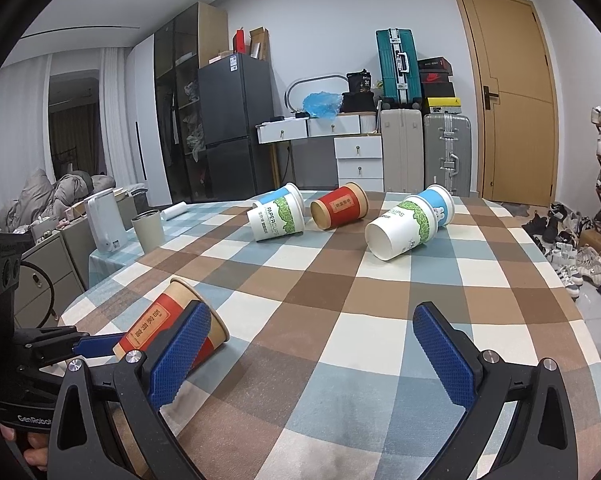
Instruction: Flip cup upright
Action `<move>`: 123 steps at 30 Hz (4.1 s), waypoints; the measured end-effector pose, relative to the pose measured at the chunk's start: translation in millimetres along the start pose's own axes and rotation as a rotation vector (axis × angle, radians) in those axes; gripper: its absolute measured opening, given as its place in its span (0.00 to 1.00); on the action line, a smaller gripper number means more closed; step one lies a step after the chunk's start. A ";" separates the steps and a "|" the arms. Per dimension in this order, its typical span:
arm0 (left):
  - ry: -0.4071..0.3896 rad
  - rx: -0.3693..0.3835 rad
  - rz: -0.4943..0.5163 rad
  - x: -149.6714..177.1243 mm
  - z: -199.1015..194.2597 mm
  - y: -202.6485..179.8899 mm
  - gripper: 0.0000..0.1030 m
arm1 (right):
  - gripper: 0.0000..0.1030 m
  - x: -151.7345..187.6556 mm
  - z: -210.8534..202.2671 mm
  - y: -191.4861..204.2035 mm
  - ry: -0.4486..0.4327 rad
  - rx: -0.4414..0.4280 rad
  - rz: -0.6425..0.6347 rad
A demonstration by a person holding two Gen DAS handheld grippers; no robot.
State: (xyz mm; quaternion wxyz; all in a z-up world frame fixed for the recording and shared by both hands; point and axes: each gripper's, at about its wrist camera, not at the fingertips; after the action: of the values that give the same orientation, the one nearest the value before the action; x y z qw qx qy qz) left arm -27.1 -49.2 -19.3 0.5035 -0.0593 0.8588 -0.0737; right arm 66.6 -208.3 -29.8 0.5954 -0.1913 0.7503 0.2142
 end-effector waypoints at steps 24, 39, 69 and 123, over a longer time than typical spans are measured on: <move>-0.162 -0.055 0.024 -33.1 6.0 82.0 0.99 | 1.00 -9.7 41.6 36.3 0.308 -0.044 0.099; -0.158 -0.071 0.043 -22.7 10.6 90.7 0.99 | 0.90 -2.0 82.7 50.5 0.476 -0.192 0.286; -0.181 -0.095 0.038 -23.2 6.6 89.5 0.99 | 0.62 -19.6 83.4 51.6 0.358 -0.155 0.215; -0.176 -0.091 0.032 -24.5 7.8 86.1 0.99 | 0.60 1.3 62.1 96.1 0.158 -0.074 -0.170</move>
State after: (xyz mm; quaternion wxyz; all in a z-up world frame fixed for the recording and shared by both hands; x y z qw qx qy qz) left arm -10.7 39.1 -18.1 0.5751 -0.0748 0.8144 -0.0210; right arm 64.5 -93.9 -34.5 0.5430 -0.2925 0.7676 0.1746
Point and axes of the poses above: each gripper's, at about its wrist camera, not at the fingertips, and z roughly the way its jaws point, y to its left, x to its underside, and after that the axes turned 10 degrees about -y, right-handed
